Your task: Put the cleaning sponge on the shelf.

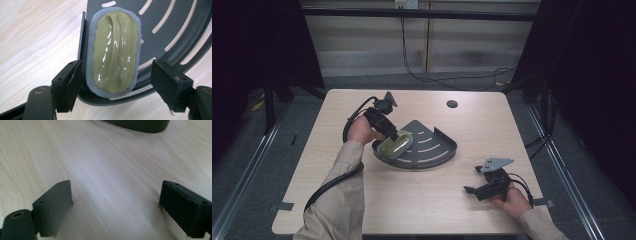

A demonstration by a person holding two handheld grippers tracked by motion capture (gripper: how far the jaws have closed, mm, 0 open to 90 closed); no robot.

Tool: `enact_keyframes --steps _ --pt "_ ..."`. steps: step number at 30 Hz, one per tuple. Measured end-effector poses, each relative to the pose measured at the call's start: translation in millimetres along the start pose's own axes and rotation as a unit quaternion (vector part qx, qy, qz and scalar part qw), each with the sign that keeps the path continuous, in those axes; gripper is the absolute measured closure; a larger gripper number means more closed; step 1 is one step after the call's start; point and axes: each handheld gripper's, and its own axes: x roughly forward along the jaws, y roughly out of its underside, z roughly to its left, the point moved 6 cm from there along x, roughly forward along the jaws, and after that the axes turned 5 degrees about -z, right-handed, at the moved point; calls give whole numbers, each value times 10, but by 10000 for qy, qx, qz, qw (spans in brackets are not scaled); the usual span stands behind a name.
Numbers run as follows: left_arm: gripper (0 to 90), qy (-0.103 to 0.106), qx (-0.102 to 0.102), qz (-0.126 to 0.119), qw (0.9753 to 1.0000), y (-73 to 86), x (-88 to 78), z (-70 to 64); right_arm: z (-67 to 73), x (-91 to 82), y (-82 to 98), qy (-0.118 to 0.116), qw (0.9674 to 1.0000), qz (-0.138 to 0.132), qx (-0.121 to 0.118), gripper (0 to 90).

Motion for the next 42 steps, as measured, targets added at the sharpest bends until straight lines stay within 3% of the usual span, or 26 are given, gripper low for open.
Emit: enact_keyframes --steps 15,42 --pt "195 -96 -51 -138 9998 170 -109 49 1 -1 1 -1 10000 0 1 106" --pt "189 48 -107 -365 9993 652 -224 105 6 -4 5 -18 10000 24 13 106"
